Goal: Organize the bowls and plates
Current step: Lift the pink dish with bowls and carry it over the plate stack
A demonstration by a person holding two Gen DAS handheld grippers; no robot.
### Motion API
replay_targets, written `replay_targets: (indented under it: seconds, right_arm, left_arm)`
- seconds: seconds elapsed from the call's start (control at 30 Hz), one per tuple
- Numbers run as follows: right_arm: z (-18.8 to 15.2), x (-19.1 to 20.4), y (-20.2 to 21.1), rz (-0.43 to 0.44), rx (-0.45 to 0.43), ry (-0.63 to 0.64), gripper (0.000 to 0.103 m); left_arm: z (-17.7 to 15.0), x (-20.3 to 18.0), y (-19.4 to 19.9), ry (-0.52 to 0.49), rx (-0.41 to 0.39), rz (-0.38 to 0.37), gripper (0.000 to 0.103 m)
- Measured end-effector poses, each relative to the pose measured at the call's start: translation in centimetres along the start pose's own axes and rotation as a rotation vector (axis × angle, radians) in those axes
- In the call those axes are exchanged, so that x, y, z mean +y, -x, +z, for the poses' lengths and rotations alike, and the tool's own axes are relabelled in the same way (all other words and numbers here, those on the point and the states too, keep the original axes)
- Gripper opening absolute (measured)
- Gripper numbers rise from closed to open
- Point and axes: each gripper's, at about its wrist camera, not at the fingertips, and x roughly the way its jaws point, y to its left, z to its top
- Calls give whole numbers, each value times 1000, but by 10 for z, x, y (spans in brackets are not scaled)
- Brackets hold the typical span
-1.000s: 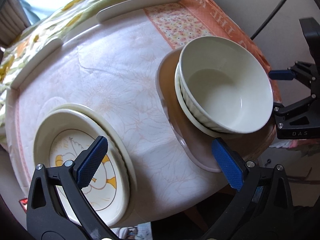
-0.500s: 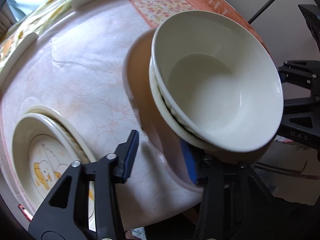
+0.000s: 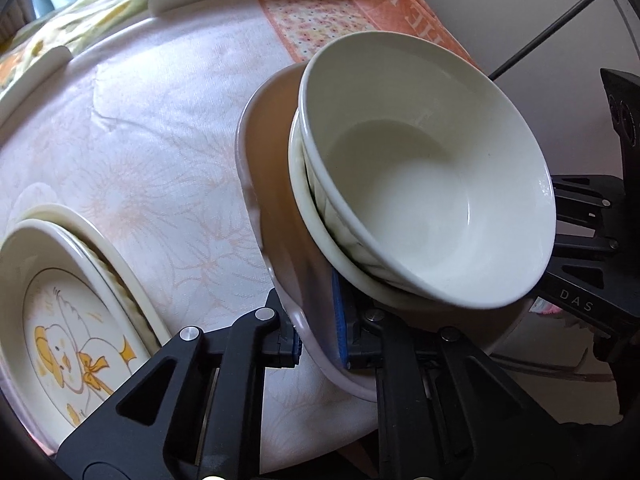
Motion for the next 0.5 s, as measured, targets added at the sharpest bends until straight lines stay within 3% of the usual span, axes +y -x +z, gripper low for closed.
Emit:
replay_targets:
  seconds: [0.27,0.5]
  right_arm:
    - [11,-1,23,-16,-50,32,13]
    - [31,33,53,-11,-100,91,13]
  left_arm:
    - [0,-2,30,19,-57,9,11]
    - [-6,14,80,49,-114,41,11]
